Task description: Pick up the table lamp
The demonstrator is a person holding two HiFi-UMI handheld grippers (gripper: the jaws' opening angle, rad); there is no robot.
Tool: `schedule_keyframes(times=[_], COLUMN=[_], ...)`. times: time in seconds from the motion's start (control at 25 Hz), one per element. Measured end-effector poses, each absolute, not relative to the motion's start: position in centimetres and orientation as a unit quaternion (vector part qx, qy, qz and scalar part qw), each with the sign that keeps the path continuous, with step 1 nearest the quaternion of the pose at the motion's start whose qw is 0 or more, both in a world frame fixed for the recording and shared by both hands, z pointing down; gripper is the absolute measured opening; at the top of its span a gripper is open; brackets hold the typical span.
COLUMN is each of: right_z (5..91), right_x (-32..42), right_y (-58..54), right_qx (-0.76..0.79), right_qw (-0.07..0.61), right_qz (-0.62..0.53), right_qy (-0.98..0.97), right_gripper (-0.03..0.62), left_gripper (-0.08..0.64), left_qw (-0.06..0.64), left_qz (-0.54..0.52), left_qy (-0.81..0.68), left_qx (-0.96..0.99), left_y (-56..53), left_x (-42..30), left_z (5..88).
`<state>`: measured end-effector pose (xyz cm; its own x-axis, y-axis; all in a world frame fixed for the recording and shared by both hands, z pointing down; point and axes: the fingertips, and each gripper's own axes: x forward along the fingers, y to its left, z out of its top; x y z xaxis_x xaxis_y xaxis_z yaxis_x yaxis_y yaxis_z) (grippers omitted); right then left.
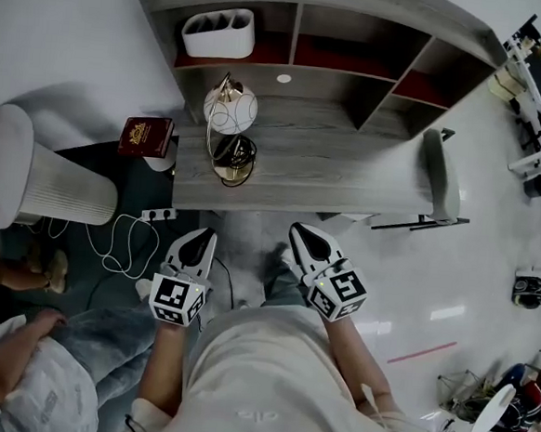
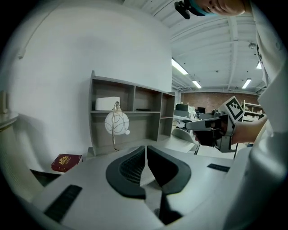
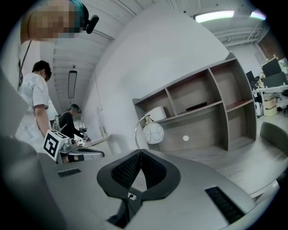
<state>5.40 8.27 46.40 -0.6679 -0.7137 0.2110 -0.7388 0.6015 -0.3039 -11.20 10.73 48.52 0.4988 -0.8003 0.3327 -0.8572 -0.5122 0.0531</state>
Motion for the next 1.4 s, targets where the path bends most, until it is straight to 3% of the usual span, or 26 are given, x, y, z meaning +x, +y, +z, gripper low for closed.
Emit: schedule_keyframes(times=[0.72, 0.96, 1.16, 1.4], right_z=[48.4, 50.1, 51.1, 52.0], right_x=[8.2, 7.6, 7.0, 6.4], right_y=[-5.2, -7.7, -9.5, -10.7], right_qx=[0.345, 0.353, 0.369, 0.385], right_qw=[0.049, 0.064, 0.071, 0.076], right_qz=[0.214, 0.227, 0.235, 0.241], right_qy=[-0.913, -0.906, -0.897, -0.888], right_gripper=[0.031, 0.031, 0.031, 0.031], left_gripper=[0.164, 0.183, 0.180, 0.027], left_qw=[0.117, 0.114, 0.092, 0.070], left_qz=[0.183, 0.197, 0.207, 0.190], left_qy=[-0.594, -0.605, -0.586, -0.587], left_qx=[0.775, 0.763, 0.778, 0.784], left_y=[-5.0, -9.3, -12.4, -14.6], left_x=[-12.5, -13.6, -13.0, -13.2], left_z=[48.5, 48.4, 47.8, 46.3])
